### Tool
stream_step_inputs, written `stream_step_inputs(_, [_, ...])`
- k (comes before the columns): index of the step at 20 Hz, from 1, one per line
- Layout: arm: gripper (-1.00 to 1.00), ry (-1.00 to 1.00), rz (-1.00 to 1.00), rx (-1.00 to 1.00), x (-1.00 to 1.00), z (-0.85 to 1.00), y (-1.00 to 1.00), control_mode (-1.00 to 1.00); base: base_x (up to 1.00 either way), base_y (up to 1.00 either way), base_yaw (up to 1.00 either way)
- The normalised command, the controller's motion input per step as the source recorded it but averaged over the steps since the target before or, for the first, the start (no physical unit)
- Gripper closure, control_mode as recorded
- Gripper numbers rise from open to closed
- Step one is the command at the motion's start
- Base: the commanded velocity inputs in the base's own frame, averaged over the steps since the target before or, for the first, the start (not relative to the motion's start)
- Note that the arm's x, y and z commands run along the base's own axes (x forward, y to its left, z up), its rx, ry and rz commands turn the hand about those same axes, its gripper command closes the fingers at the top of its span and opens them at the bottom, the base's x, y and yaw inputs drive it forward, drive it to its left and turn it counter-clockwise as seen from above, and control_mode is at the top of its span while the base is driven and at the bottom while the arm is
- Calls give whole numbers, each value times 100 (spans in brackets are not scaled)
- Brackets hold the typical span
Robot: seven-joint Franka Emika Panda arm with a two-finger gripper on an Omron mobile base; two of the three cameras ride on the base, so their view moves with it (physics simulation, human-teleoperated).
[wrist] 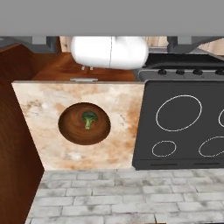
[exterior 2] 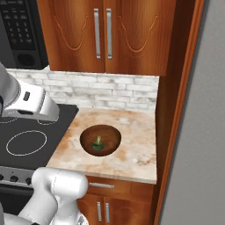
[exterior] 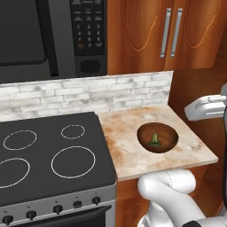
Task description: Take the bell pepper, eggplant, and broccoli from the freezer and place them in the bowl on the counter.
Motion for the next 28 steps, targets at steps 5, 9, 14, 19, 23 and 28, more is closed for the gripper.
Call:
stream_step_inputs(5, [-100,0,0,-1,0,-16,0,-100,0,0,0])
stream_step_inputs(9, [-100,0,0,0,0,-24,0,-100,0,0,0])
stream_step_inputs(14, [-100,0,0,0,-2,-13,0,-100,0,0,0])
stream_step_inputs(19, [-100,0,0,0,0,0,0,100,-66,-1,0])
stream_step_inputs(23, [-100,0,0,0,0,0,0,100,-100,-14,0])
stream_step_inputs(28, [-100,0,0,0,0,0,0,100,-50,-62,0])
